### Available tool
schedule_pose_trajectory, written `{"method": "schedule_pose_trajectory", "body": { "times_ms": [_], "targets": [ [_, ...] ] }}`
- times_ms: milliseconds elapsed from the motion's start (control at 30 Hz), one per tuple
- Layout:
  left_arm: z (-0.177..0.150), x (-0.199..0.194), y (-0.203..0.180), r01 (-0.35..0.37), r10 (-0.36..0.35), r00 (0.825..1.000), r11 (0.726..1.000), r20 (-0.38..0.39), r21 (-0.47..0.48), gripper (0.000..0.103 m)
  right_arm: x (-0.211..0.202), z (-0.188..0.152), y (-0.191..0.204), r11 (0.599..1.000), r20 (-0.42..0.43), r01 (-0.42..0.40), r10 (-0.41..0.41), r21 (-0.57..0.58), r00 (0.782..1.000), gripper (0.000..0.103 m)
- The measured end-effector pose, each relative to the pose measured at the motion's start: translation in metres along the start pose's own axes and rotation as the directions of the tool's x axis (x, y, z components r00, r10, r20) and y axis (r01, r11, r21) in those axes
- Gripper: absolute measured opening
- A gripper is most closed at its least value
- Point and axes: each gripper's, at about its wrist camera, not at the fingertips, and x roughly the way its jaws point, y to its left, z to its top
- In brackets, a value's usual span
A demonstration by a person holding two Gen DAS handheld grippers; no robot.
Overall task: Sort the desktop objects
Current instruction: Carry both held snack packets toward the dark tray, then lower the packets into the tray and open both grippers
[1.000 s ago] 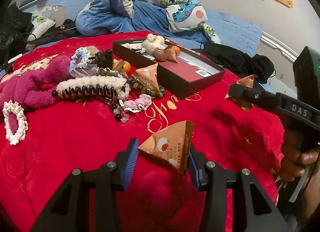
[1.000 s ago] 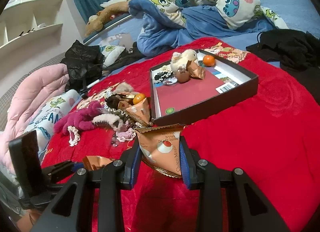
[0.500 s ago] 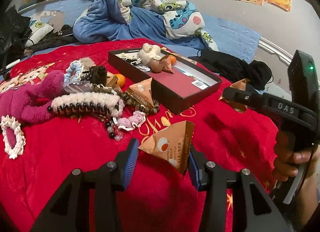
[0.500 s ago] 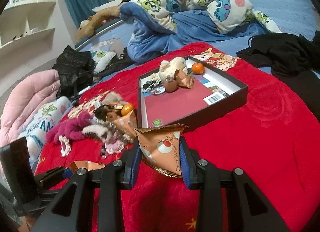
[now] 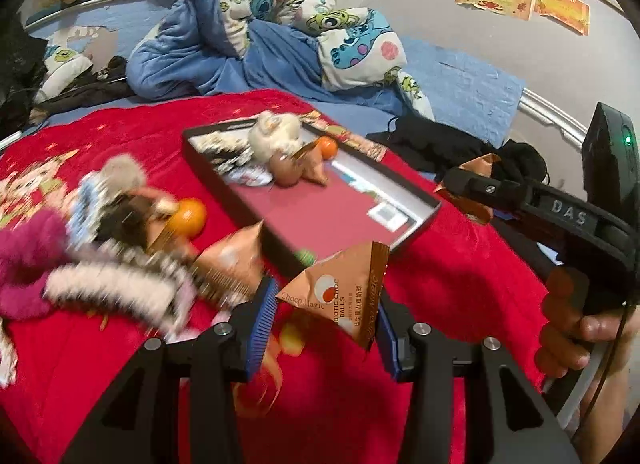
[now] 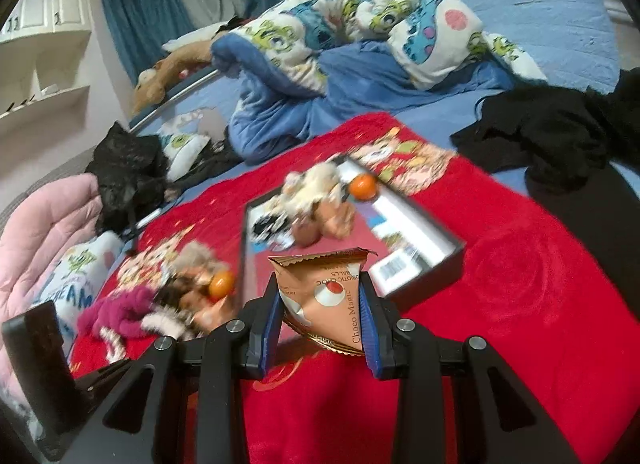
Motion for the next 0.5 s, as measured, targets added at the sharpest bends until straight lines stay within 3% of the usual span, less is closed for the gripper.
{"method": "schedule_pose_trajectory", "body": {
  "times_ms": [133,333,500],
  "targets": [
    [0.024,0.024,-0.013,-0.015,0.015,1.000,0.999,0.004,0.030,0.047,0.015,0.017,-0.016,0.999,0.018,0.017,-0.017,0.027,1.000,0.034],
    [0.044,0.061,-0.021,-0.055,0.056,0.998,0.997,-0.018,0.057,0.047,0.049,0.027,-0.038,0.993,-0.019,-0.025,0.027,0.115,0.999,0.034],
    [0.050,0.088,-0.020,-0.092,0.095,0.994,0.994,-0.050,0.061,0.047,0.069,0.033,-0.043,0.995,-0.032,-0.040,0.043,0.095,0.999,0.034]
  ]
}}
